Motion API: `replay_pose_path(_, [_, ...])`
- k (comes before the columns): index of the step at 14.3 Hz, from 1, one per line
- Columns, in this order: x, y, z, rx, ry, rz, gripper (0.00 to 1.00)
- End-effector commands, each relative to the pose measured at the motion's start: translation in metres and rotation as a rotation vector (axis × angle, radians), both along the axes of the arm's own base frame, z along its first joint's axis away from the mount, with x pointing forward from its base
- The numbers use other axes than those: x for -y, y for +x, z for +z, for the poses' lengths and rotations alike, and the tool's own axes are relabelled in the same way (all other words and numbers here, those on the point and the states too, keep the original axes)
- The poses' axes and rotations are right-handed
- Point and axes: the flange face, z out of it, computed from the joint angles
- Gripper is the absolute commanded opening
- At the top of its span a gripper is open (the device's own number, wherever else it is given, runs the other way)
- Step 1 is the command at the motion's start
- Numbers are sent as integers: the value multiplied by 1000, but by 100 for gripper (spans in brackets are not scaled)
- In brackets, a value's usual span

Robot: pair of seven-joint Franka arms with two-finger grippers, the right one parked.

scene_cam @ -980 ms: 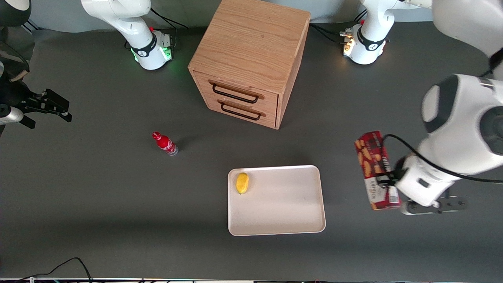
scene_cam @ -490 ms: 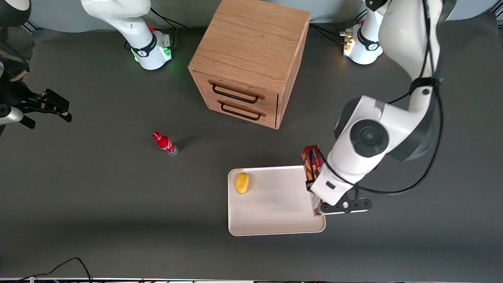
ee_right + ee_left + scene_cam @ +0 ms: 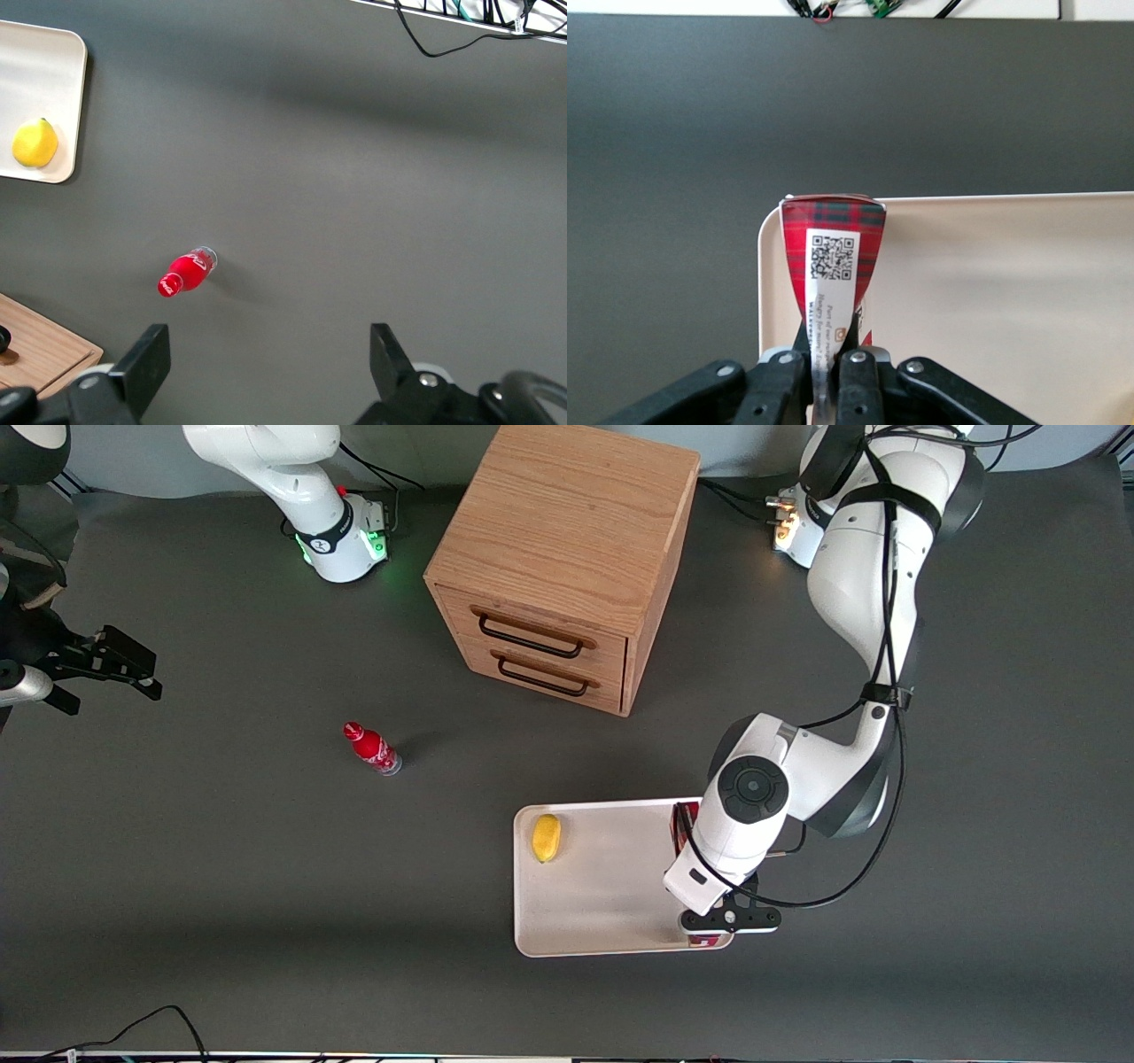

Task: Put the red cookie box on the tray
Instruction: 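Carry the held box over the white tray beside the lemon, then lower the box onto the tray and open the left gripper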

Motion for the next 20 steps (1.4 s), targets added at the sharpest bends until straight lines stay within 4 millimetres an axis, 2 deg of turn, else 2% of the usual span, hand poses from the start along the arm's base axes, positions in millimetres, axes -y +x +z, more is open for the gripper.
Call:
replay_pose_path(1, [9, -4, -18, 12, 44, -10, 0])
replay_pose_path(3, [10, -9, -36, 15, 51, -28, 0])
replay_pose_path(6, [6, -9, -44, 12, 59, -40, 0])
replay_pose_path(7, [4, -8, -44, 12, 59, -38, 19])
replay_pose_path(9, [2, -6, -39, 16, 56, -30, 81])
replay_pose_path(10, [0, -6, -33, 17, 59, -26, 100])
replay_pose_path(12, [-6, -2, -8, 32, 52, -12, 100])
replay_pose_path(14, [-30, 2, 14, -1, 79, 19, 100])
replay_pose_path(16, [-51, -1, 53, -53, 102, 9, 100])
replay_pose_path(19, [-88, -17, 132, -131, 123, -55, 100])
replay_pose_path(20, [-118, -19, 160, -152, 112, -67, 100])
